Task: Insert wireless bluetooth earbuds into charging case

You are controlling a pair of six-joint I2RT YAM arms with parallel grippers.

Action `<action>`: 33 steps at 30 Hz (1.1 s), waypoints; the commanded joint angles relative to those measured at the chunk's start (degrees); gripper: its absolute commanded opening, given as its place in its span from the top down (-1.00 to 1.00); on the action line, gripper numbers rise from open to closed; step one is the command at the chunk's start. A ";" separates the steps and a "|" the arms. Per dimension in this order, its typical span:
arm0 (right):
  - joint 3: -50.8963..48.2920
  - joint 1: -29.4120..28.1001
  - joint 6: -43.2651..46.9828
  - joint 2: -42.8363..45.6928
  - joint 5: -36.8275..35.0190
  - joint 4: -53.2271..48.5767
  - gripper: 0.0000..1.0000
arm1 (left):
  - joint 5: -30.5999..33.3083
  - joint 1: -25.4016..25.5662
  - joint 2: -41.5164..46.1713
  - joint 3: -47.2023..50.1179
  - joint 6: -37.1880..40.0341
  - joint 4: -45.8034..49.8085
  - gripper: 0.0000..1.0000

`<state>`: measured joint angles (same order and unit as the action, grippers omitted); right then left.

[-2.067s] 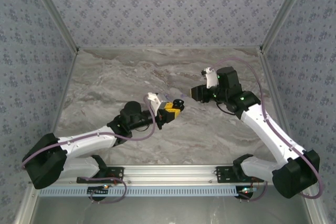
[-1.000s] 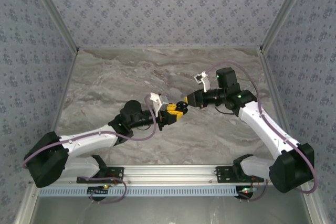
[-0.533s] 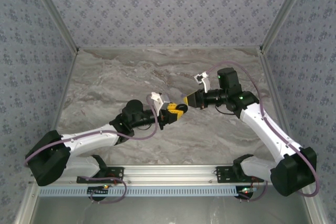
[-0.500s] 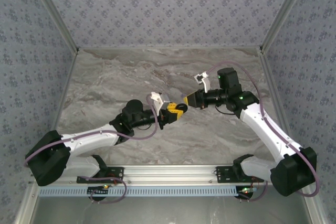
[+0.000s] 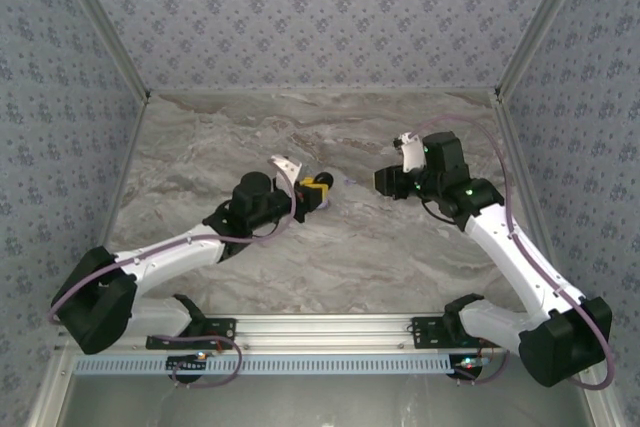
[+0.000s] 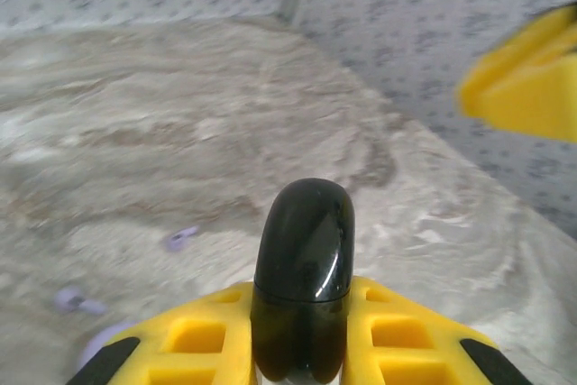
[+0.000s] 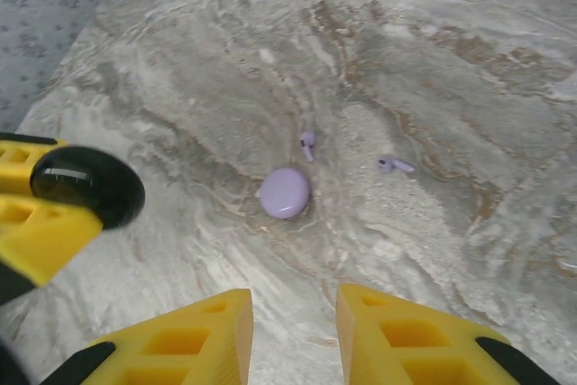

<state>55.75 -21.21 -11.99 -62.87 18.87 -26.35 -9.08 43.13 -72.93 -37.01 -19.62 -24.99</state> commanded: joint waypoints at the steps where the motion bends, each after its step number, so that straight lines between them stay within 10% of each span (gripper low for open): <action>1: -1.08 0.55 -1.01 0.74 -3.55 -2.26 0.37 | 3.79 -2.71 -1.15 -3.96 -3.50 6.25 0.56; 16: -2.73 0.81 -1.99 0.73 -3.08 -2.77 0.35 | -7.77 -15.46 -19.95 -20.97 -8.96 20.44 0.54; 33: -2.97 0.90 -2.07 -0.06 -2.88 -4.15 0.33 | -15.17 -16.95 -43.34 -40.11 -10.75 23.14 0.58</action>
<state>53.06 -20.69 -13.30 -62.89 16.64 -28.64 -21.93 26.61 -114.34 -73.71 -29.95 -3.42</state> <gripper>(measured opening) 0.334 0.213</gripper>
